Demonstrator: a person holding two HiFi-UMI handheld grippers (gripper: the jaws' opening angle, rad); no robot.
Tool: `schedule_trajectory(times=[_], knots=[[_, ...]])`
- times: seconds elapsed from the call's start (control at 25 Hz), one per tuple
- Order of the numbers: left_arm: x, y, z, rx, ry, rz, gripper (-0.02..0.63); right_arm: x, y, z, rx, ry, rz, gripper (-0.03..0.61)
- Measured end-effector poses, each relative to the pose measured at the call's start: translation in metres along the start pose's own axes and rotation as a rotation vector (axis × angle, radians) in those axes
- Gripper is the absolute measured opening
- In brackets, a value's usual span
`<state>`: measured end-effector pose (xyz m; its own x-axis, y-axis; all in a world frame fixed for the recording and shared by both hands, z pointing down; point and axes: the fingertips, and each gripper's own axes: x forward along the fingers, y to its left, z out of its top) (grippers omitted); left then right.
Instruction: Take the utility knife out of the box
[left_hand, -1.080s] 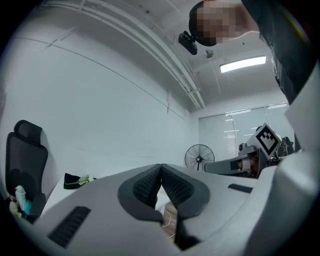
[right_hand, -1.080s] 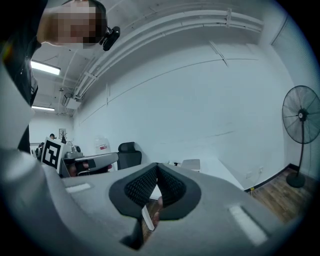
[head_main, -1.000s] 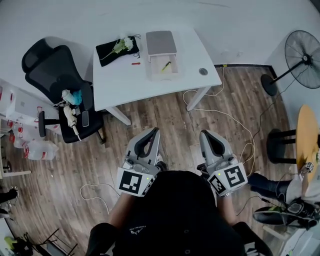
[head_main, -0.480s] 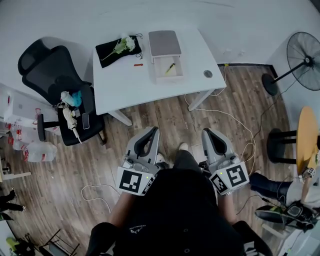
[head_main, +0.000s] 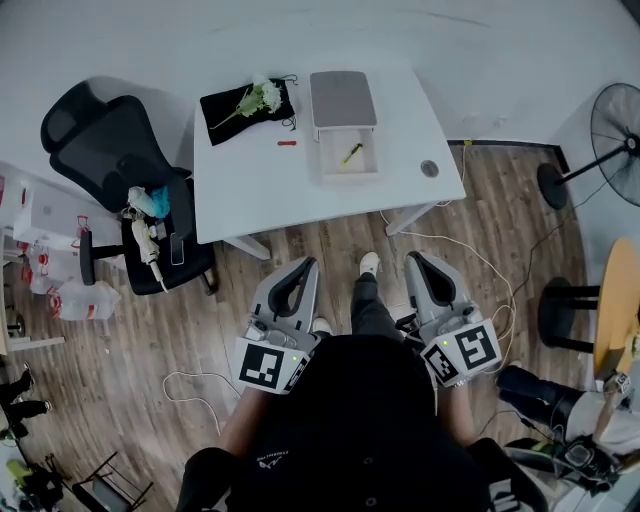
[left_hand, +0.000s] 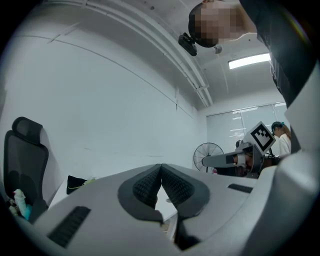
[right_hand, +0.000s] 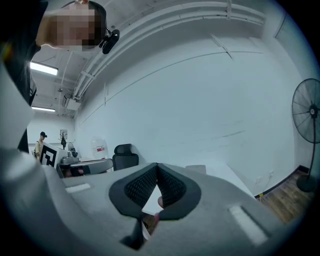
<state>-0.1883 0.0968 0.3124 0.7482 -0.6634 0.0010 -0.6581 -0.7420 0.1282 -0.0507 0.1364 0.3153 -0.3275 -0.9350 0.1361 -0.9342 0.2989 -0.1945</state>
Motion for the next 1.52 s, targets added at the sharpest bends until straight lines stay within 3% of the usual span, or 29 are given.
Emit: schedule_trajectory(times=[0.4,0.96,1.28,1.52], knots=[[0.09,0.031,-0.001,0.027,0.011,0.057,0.005,0.077,-0.075,0.023,0.012,0.006,0.072,0.005],[0.207,0.048,0.004,0.036,0.034,0.213,0.005,0.16,-0.172,0.057,-0.014,0.038,0.268,0.005],[0.249,0.059,-0.014,0.045,0.061,0.272,0.005,0.188,-0.209,0.061,-0.024,0.049,0.341,0.005],[0.27,0.064,-0.031,0.056,0.119,0.276,0.005,0.197,-0.229,0.061,-0.011,0.06,0.344,0.005]])
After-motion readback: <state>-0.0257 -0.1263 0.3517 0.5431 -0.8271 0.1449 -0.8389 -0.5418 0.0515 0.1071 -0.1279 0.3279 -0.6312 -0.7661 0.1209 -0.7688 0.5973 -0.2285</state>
